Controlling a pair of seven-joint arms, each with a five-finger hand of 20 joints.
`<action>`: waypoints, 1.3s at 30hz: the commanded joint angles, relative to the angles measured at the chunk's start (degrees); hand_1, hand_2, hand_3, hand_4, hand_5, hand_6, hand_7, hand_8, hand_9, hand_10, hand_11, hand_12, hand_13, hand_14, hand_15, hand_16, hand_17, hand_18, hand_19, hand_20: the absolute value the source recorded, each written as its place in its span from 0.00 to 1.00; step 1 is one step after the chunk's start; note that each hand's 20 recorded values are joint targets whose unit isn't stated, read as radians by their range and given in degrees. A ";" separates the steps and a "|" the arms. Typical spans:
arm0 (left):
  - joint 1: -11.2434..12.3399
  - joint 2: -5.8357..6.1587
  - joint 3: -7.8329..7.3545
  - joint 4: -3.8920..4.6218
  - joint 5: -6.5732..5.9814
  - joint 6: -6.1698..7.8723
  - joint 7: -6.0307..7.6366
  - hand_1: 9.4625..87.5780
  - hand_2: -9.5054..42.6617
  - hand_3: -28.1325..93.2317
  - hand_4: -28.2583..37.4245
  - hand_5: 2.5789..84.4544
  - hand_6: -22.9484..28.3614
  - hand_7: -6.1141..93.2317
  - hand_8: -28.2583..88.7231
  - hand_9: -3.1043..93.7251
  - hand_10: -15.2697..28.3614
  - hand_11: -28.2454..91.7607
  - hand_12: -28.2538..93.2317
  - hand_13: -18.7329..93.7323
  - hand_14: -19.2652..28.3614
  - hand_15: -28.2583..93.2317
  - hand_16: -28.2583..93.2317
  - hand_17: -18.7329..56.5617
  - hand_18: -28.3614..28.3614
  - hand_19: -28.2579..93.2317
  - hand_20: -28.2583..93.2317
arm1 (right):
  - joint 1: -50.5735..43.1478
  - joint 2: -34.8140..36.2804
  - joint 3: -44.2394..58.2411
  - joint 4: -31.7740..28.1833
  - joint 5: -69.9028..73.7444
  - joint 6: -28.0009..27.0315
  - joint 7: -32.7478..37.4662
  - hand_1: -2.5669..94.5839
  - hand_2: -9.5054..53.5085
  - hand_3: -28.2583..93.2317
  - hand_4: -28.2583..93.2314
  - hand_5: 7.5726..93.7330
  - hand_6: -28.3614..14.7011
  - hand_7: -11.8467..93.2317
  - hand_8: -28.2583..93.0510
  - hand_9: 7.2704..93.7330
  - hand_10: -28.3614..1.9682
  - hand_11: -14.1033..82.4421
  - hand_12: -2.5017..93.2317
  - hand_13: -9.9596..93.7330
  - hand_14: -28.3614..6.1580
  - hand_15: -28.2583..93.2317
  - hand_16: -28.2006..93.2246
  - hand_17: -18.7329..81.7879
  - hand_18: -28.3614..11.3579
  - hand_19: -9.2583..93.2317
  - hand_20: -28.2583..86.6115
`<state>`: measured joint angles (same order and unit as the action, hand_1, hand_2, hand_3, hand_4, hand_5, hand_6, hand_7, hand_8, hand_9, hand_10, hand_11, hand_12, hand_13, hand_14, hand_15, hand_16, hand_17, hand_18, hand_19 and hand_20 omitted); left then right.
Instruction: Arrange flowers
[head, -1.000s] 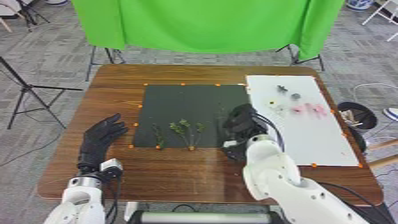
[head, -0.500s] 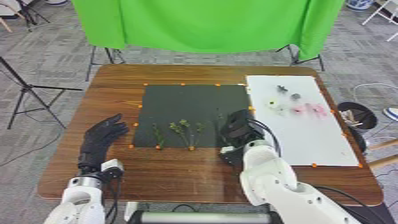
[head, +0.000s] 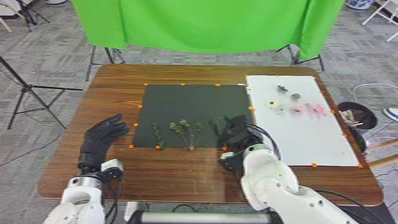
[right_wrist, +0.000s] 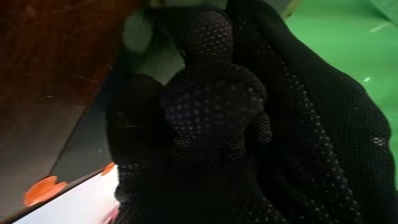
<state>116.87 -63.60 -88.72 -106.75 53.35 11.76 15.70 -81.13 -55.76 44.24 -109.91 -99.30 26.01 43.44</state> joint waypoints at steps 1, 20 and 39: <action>1.60 -0.30 0.54 0.82 0.09 -1.04 -1.94 0.21 0.13 0.83 0.06 0.62 0.45 0.23 0.17 0.56 0.67 0.42 0.34 0.55 0.78 0.47 0.23 0.43 0.71 0.30 0.42 | -0.51 0.59 0.56 -0.40 1.60 -1.71 -0.30 0.62 0.00 0.77 0.25 0.60 0.58 0.69 0.32 0.90 0.53 0.44 0.56 1.00 0.77 0.67 0.49 0.90 0.57 0.91 0.62; 1.53 -0.16 0.62 0.88 0.04 -1.21 -2.03 0.22 0.13 0.83 0.06 0.62 0.45 0.23 0.17 0.56 0.67 0.42 0.34 0.55 0.78 0.47 0.23 0.43 0.71 0.30 0.42 | 0.01 1.11 1.28 -0.48 3.25 -2.77 -2.03 0.56 0.00 0.75 0.25 0.62 0.57 0.60 0.33 0.89 0.51 0.44 0.54 0.98 0.74 0.65 0.51 0.89 0.55 0.92 0.60; 1.52 -0.41 0.95 0.86 0.02 -1.11 -1.86 0.22 0.13 0.82 0.07 0.62 0.44 0.24 0.17 0.56 0.67 0.42 0.34 0.55 0.78 0.47 0.23 0.43 0.71 0.30 0.42 | 0.89 2.30 7.89 -3.85 5.83 -3.36 -5.52 0.52 0.00 0.74 0.23 0.63 0.57 0.47 0.35 0.84 0.46 0.54 0.42 0.97 0.72 0.66 0.49 0.88 0.53 0.93 0.57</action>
<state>116.95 -63.52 -88.89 -106.83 53.40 11.27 15.38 -81.12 -54.43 48.21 -111.01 -94.04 22.61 40.27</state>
